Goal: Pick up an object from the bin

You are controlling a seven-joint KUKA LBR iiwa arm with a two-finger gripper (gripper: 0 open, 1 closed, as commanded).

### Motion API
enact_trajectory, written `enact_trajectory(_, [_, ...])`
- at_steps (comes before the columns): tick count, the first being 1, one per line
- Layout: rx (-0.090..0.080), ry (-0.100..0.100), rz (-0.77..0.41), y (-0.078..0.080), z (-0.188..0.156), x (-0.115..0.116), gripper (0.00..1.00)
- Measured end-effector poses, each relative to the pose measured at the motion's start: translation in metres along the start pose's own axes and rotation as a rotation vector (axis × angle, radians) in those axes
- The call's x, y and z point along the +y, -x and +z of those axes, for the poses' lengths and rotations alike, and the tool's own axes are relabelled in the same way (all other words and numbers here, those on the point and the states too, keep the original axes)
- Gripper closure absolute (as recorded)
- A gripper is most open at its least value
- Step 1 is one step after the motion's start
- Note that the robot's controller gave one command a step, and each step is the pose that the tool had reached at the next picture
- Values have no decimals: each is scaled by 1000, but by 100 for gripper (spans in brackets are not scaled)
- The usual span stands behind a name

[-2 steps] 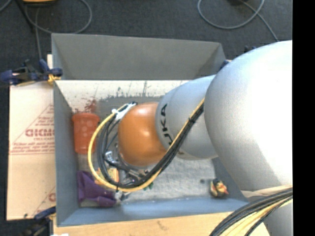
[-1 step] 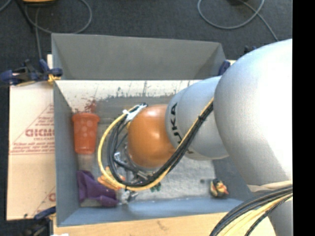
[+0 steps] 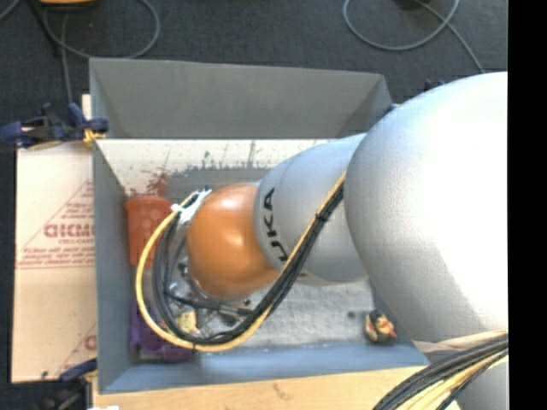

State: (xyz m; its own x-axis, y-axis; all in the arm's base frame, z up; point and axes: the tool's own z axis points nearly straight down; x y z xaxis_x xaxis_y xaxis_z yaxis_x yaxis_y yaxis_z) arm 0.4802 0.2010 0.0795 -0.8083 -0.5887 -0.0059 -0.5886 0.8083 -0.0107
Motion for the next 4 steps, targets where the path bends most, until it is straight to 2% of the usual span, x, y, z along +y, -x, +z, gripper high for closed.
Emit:
enact_trajectory(1, [0, 0, 1, 0, 0, 0, 100])
enact_trajectory(2, [8, 11, -3, -1, -36, 4, 100])
enact_trajectory(3, [9, 11, -24, -6, -103, 1, 100])
enact_trajectory(4, [4, 10, -18, 3, -160, -15, 100])
